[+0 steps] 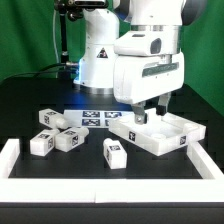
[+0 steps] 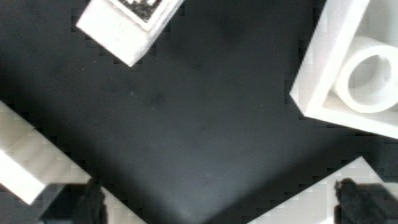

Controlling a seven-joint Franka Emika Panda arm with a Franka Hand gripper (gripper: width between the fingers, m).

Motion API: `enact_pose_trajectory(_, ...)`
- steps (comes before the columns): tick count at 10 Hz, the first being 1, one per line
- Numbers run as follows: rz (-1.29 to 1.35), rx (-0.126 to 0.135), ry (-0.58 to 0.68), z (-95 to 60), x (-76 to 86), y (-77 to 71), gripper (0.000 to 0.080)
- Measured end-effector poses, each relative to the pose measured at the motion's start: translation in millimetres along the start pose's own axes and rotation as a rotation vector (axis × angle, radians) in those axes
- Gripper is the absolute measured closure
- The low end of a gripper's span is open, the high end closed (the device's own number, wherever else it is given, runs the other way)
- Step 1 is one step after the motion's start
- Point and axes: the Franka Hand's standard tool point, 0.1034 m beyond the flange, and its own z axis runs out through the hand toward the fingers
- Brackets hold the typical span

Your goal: Assemble one leg

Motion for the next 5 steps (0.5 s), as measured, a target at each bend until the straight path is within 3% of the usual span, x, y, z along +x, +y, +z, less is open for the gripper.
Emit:
enact_pose_trajectory(4,-0.001,0.000,-0.001,0.4,-0.2,-0.2,0.0150)
enact_pose_trajectory(5,-0.003,0.000,-0.003,-2.0,-8.2,1.8,0.0150)
